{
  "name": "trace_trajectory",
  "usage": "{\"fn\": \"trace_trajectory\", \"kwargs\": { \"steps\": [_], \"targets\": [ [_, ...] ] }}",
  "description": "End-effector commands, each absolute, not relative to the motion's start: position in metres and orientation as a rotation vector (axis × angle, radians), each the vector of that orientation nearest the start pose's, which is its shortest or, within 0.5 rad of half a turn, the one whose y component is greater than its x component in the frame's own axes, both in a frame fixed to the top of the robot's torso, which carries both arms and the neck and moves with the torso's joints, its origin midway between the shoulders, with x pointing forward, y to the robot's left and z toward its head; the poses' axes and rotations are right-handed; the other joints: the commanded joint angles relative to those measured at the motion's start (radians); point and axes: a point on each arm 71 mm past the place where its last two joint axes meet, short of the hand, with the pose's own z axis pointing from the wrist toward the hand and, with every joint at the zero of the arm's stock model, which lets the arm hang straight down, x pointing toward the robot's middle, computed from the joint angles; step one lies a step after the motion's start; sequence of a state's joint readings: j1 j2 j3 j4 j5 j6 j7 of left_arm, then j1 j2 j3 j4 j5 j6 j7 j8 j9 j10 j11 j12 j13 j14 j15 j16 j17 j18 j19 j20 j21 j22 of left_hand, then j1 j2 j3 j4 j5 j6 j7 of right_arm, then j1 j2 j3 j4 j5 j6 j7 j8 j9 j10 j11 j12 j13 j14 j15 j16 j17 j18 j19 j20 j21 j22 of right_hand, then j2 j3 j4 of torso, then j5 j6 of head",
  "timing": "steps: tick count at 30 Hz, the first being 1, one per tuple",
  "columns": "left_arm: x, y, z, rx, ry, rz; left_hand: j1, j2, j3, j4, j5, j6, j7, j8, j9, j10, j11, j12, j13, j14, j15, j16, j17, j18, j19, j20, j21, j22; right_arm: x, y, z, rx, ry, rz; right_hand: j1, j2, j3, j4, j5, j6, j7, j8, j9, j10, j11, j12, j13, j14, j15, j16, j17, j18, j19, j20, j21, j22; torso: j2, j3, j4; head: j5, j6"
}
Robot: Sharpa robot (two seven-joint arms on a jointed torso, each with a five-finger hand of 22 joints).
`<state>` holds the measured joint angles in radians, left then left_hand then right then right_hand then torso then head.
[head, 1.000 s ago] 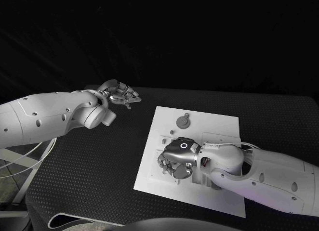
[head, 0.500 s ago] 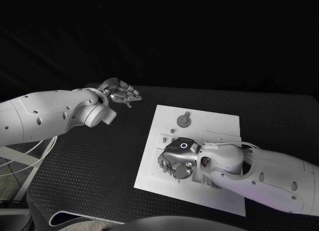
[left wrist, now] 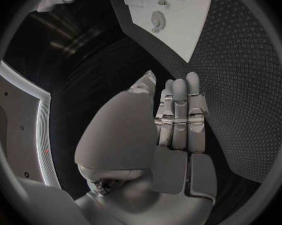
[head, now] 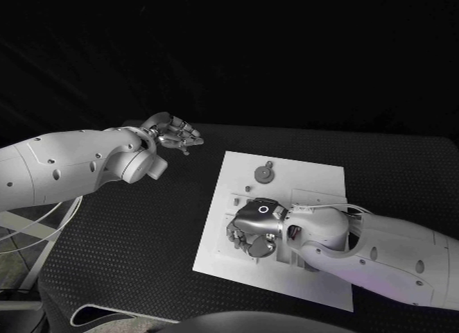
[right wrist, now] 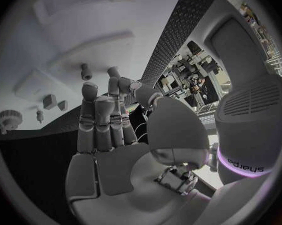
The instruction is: Assemble the parts on the task board
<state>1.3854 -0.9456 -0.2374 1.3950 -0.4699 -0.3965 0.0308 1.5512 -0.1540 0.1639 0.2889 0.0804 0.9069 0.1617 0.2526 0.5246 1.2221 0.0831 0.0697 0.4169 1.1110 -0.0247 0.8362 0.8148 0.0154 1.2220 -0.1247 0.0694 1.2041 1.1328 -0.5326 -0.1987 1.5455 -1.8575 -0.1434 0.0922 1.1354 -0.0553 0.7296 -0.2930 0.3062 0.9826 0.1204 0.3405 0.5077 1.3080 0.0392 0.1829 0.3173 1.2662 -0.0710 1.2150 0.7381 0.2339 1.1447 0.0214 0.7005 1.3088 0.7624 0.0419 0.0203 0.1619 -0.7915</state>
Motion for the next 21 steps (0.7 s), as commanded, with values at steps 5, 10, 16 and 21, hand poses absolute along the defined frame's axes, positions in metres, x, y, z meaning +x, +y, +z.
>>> {"fn": "trace_trajectory", "kwargs": {
  "steps": [5, 10, 16, 21],
  "targets": [
    [0.5134, 0.3127, -0.1734, -0.813, 1.651, -0.838, -0.014, 0.0, -0.001, 0.001, -0.004, 0.001, 0.004, 0.001, -0.002, -0.009, 0.0, -0.002, -0.002, -0.007, 0.0, -0.003, -0.001, 0.018, -0.008, 0.001, -0.001, -0.001, 0.3863, -0.0284, -0.2652, -1.01, 1.672, 0.941, 0.005, 0.008, 0.004, 0.0, 0.003, 0.044, -0.013, 0.02, 0.029, 0.003, -0.003, -0.006, 0.001, 0.0, -0.004, -0.007, -0.001, 0.028, 0.0, -0.007, 0.004, 0.015, 0.0, -0.0004, 0.0003, 0.001, -0.001],
    [0.5134, 0.3124, -0.1735, -0.813, 1.653, -0.839, -0.015, 0.001, 0.0, 0.001, -0.004, 0.0, 0.004, 0.001, -0.002, -0.01, 0.0, -0.003, -0.002, -0.007, 0.0, -0.003, -0.001, 0.018, -0.008, 0.001, -0.001, -0.002, 0.3858, -0.0286, -0.2655, -1.009, 1.677, 0.944, 0.005, 0.008, 0.004, 0.0, 0.003, 0.044, -0.013, 0.02, 0.029, 0.003, -0.003, -0.007, 0.002, 0.0, -0.004, -0.008, -0.001, 0.028, 0.0, -0.007, 0.003, 0.015, 0.0, -0.0008, 0.0002, 0.001, -0.001],
    [0.5134, 0.3128, -0.1737, -0.815, 1.656, -0.836, -0.016, 0.001, 0.0, 0.001, -0.004, 0.0, 0.004, 0.001, -0.002, -0.01, 0.0, -0.003, -0.002, -0.007, 0.0, -0.003, -0.001, 0.018, -0.008, 0.001, -0.001, -0.002, 0.3856, -0.0294, -0.2656, -1.005, 1.679, 0.945, 0.005, 0.008, 0.004, 0.0, 0.003, 0.044, -0.013, 0.02, 0.029, 0.003, -0.003, -0.007, 0.002, 0.0, -0.004, -0.008, -0.002, 0.028, 0.0, -0.007, 0.003, 0.015, 0.0, -0.0002, 0.0, -0.003, -0.002],
    [0.5134, 0.3132, -0.1739, -0.819, 1.656, -0.835, -0.018, 0.001, 0.0, 0.001, -0.004, 0.0, 0.004, 0.001, -0.003, -0.01, 0.001, -0.002, -0.002, -0.007, 0.0, -0.003, -0.001, 0.018, -0.008, 0.001, -0.001, -0.002, 0.3861, -0.0303, -0.2655, -1.0, 1.678, 0.944, 0.004, 0.009, 0.004, 0.0, 0.003, 0.044, -0.013, 0.02, 0.029, 0.003, -0.003, -0.007, 0.002, 0.0, -0.004, -0.008, -0.002, 0.028, 0.0, -0.007, 0.003, 0.015, 0.0, -0.0003, 0.0002, -0.006, -0.001]
  ]
}}
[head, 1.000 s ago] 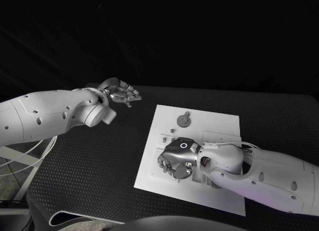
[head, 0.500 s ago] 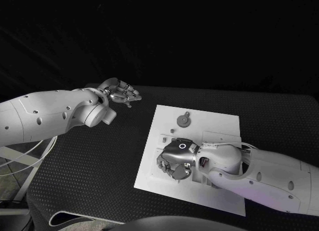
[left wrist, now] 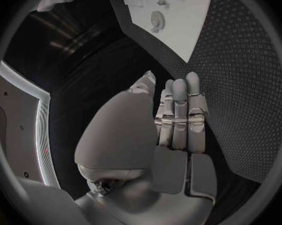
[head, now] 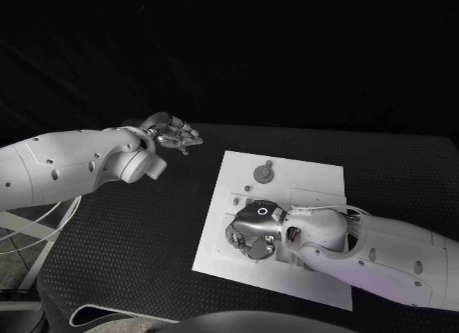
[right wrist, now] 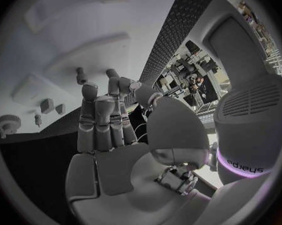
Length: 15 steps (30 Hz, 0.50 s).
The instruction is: Assemble the parts on the task board
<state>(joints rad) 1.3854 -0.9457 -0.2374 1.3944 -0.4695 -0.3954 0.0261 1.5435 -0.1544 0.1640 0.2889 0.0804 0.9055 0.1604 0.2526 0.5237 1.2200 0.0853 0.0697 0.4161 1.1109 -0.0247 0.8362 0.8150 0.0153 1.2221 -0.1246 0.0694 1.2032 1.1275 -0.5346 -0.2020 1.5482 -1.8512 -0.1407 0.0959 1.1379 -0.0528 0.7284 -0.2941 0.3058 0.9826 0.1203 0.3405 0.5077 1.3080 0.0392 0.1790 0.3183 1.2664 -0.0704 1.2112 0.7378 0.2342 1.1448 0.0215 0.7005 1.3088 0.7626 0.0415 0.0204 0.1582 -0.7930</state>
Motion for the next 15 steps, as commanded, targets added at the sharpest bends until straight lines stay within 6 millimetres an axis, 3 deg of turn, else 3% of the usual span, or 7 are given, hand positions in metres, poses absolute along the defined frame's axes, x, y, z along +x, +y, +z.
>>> {"fn": "trace_trajectory", "kwargs": {
  "steps": [1, 15],
  "targets": [
    [0.5135, 0.3134, -0.1739, -0.819, 1.656, -0.835, -0.01, 0.001, 0.0, 0.001, -0.004, 0.001, 0.006, 0.001, -0.002, -0.008, -0.002, -0.002, -0.001, -0.007, 0.0, -0.003, -0.002, 0.018, -0.008, 0.001, -0.001, -0.001, 0.386, -0.0302, -0.2654, -0.999, 1.676, 0.945, 0.002, 0.006, 0.006, 0.001, 0.004, 0.044, -0.013, 0.02, 0.029, 0.003, -0.003, -0.003, 0.001, -0.001, -0.005, -0.005, -0.001, 0.028, 0.0, -0.007, 0.003, 0.015, 0.0, 0.0002, -0.0002, -0.002, 0.001],
    [0.5136, 0.3126, -0.174, -0.82, 1.658, -0.838, -0.012, 0.001, 0.001, 0.001, -0.004, 0.001, 0.006, 0.001, -0.002, -0.009, -0.002, -0.002, -0.001, -0.008, 0.0, -0.003, -0.002, 0.018, -0.008, 0.001, -0.001, -0.002, 0.3893, -0.0319, -0.2673, -0.992, 1.69, 0.943, 0.001, 0.006, 0.006, 0.001, 0.004, 0.044, -0.013, 0.019, 0.029, 0.003, -0.003, -0.004, 0.002, -0.001, -0.005, -0.006, -0.001, 0.028, 0.0, -0.007, 0.002, 0.015, 0.0, -0.0003, -0.0007, -0.002, 0.002]
  ]
}}
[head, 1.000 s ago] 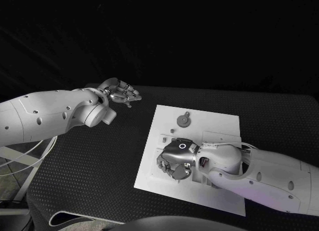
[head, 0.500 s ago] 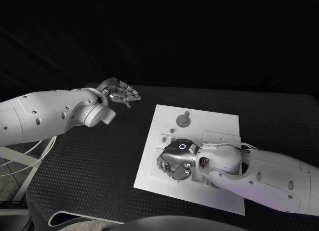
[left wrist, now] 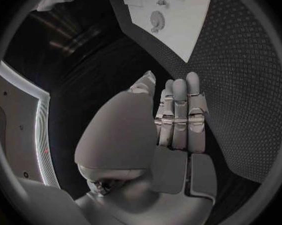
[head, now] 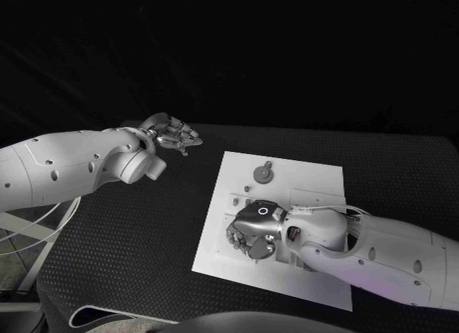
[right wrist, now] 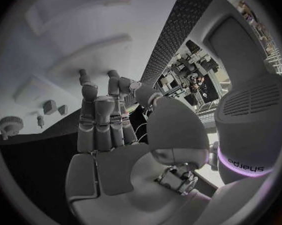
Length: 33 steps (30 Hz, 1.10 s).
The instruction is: Assemble the parts on the task board
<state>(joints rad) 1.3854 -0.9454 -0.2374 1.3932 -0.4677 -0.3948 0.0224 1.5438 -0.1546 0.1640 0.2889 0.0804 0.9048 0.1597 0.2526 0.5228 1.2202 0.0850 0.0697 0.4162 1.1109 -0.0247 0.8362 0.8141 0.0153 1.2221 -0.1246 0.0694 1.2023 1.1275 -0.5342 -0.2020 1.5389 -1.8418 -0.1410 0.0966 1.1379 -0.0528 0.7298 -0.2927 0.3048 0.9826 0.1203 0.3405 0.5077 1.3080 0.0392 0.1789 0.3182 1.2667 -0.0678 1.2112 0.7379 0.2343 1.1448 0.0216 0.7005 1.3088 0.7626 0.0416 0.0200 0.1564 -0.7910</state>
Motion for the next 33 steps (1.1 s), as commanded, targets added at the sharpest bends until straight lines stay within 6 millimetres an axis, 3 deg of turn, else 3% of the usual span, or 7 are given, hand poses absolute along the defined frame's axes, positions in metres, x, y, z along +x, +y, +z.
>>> {"fn": "trace_trajectory", "kwargs": {
  "steps": [1, 24, 30, 33],
  "targets": [
    [0.514, 0.312, -0.174, -0.82, 1.659, -0.838, -0.012, 0.001, 0.001, 0.001, -0.004, 0.002, 0.006, 0.001, -0.001, -0.009, -0.001, -0.002, -0.001, -0.008, 0.0, -0.003, -0.001, 0.018, -0.008, 0.001, -0.001, -0.001, 0.389, -0.032, -0.267, -0.992, 1.69, 0.944, 0.001, 0.006, 0.005, 0.0, 0.005, 0.044, -0.013, 0.019, 0.029, 0.003, -0.003, -0.004, 0.002, -0.001, -0.008, -0.006, -0.002, 0.027, 0.0, -0.007, 0.002, 0.015, 0.0, -0.0004, -0.0003, 0.0, 0.0],
    [0.513, 0.313, -0.174, -0.824, 1.663, -0.839, -0.013, 0.001, 0.002, 0.001, -0.005, 0.002, 0.006, 0.002, -0.002, -0.01, -0.001, -0.002, -0.001, -0.008, 0.0, -0.003, -0.001, 0.018, -0.009, 0.002, -0.001, -0.002, 0.392, -0.035, -0.278, -0.983, 1.72, 0.923, -0.001, 0.007, 0.005, 0.0, 0.005, 0.041, -0.011, 0.016, 0.029, 0.0, -0.002, -0.008, 0.003, -0.003, -0.007, -0.009, -0.002, 0.028, -0.003, -0.006, -0.001, 0.014, 0.0, -0.0002, 0.0002, 0.001, -0.001],
    [0.513, 0.313, -0.174, -0.824, 1.663, -0.839, -0.013, 0.001, 0.003, 0.0, -0.005, 0.002, 0.006, 0.002, -0.002, -0.01, -0.001, -0.002, -0.001, -0.008, 0.0, -0.003, -0.002, 0.019, -0.009, 0.002, -0.001, -0.002, 0.394, -0.038, -0.278, -0.958, 1.715, 0.921, -0.005, -0.002, 0.005, 0.0, 0.004, 0.025, -0.004, 0.005, 0.026, -0.015, 0.004, -0.021, 0.001, -0.01, 0.0, -0.014, -0.002, 0.028, -0.01, -0.003, -0.006, 0.014, 0.0, 0.0, -0.0005, 0.0, -0.002],
    [0.513, 0.313, -0.174, -0.825, 1.664, -0.838, -0.014, 0.0, 0.003, 0.0, -0.005, 0.002, 0.006, 0.002, -0.003, -0.01, -0.001, -0.002, -0.001, -0.008, 0.0, -0.003, -0.002, 0.019, -0.009, 0.002, -0.001, -0.002, 0.396, -0.039, -0.278, -0.947, 1.717, 0.921, 0.003, -0.019, 0.005, -0.001, 0.004, -0.011, 0.012, -0.017, 0.018, -0.017, 0.006, -0.025, 0.002, -0.012, 0.001, -0.015, -0.001, 0.028, -0.011, -0.002, -0.009, 0.014, 0.0, 0.0002, 0.0002, 0.0, 0.0]
  ]
}}
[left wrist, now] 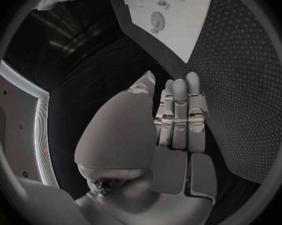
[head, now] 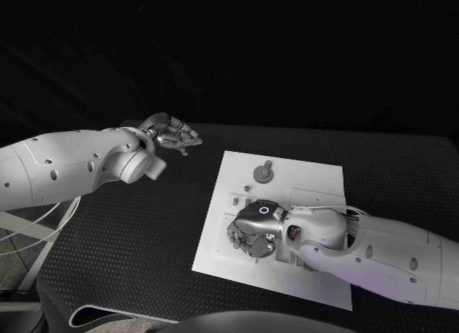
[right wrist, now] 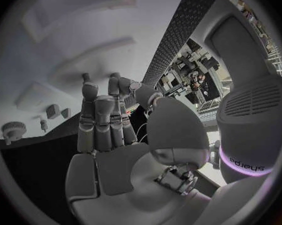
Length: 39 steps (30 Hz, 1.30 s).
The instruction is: Assemble the parts on the task board
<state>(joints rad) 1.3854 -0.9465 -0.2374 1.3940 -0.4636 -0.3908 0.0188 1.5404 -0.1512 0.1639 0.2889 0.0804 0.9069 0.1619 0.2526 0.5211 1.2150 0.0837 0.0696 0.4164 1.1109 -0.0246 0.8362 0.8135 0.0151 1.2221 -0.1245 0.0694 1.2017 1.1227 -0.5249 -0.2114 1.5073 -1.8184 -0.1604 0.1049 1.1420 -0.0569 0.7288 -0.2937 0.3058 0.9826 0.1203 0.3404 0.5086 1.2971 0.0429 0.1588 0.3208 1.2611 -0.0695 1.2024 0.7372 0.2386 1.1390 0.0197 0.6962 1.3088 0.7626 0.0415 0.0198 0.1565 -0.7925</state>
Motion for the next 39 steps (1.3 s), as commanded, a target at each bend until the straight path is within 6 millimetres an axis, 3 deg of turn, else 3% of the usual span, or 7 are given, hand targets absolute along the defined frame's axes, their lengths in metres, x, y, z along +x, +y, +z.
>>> {"fn": "trace_trajectory", "kwargs": {
  "steps": [1, 19, 26, 39],
  "targets": [
    [0.5127, 0.3134, -0.1744, -0.825, 1.664, -0.838, -0.01, -0.003, 0.003, 0.0, -0.005, -0.001, 0.004, 0.002, -0.001, -0.005, 0.0, -0.002, -0.002, -0.008, 0.0, -0.003, -0.001, 0.019, -0.009, 0.002, -0.001, -0.001, 0.3957, -0.039, -0.2776, -0.946, 1.717, 0.921, 0.0, -0.018, 0.005, 0.0, 0.003, -0.016, 0.014, -0.02, 0.016, -0.006, 0.002, -0.005, 0.0, -0.007, 0.003, -0.007, 0.0, 0.023, -0.005, 0.0, -0.005, 0.014, 0.0, 0.0003, 0.0005, -0.001, 0.001],
    [0.5123, 0.313, -0.1747, -0.829, 1.67, -0.847, -0.01, -0.002, 0.005, 0.001, -0.005, -0.002, 0.005, 0.002, -0.002, -0.008, 0.001, -0.003, -0.002, -0.008, 0.001, -0.003, -0.001, 0.019, -0.009, 0.002, -0.001, -0.002, 0.3975, -0.0401, -0.2775, -0.929, 1.714, 0.892, 0.023, -0.078, -0.017, 0.0, 0.003, -0.078, 0.034, -0.055, -0.001, -0.032, 0.015, -0.027, 0.002, -0.021, 0.015, -0.014, 0.003, 0.023, -0.019, 0.007, -0.018, 0.014, 0.0, 0.0, 0.0008, -0.005, 0.003],
    [0.5125, 0.3132, -0.1748, -0.829, 1.67, -0.846, -0.009, -0.001, 0.006, 0.0, -0.005, -0.001, 0.004, 0.002, -0.002, -0.008, 0.001, -0.002, -0.002, -0.008, 0.001, -0.002, -0.001, 0.019, -0.009, 0.002, -0.001, -0.002, 0.3982, -0.0407, -0.277, -0.922, 1.708, 0.89, 0.025, -0.091, -0.023, 0.0, 0.003, -0.11, 0.032, -0.071, -0.011, -0.059, 0.025, -0.044, -0.001, -0.034, 0.024, -0.015, 0.006, 0.023, -0.029, 0.014, -0.022, 0.016, 0.0, -0.0001, 0.0002, -0.005, 0.003],
    [0.5129, 0.3142, -0.1747, -0.83, 1.668, -0.844, -0.009, -0.002, 0.006, 0.0, -0.005, -0.001, 0.004, 0.002, -0.003, -0.009, 0.001, -0.002, -0.002, -0.008, 0.001, -0.002, -0.002, 0.019, -0.009, 0.002, -0.001, -0.002, 0.3965, -0.0476, -0.2715, -0.886, 1.676, 0.911, 0.028, -0.097, -0.024, 0.0, 0.003, -0.115, 0.034, -0.072, -0.013, -0.062, 0.027, -0.046, 0.0, -0.038, 0.027, -0.015, 0.007, 0.023, -0.031, 0.016, -0.023, 0.017, 0.0, 0.0003, 0.0006, -0.005, 0.002]
  ]
}}
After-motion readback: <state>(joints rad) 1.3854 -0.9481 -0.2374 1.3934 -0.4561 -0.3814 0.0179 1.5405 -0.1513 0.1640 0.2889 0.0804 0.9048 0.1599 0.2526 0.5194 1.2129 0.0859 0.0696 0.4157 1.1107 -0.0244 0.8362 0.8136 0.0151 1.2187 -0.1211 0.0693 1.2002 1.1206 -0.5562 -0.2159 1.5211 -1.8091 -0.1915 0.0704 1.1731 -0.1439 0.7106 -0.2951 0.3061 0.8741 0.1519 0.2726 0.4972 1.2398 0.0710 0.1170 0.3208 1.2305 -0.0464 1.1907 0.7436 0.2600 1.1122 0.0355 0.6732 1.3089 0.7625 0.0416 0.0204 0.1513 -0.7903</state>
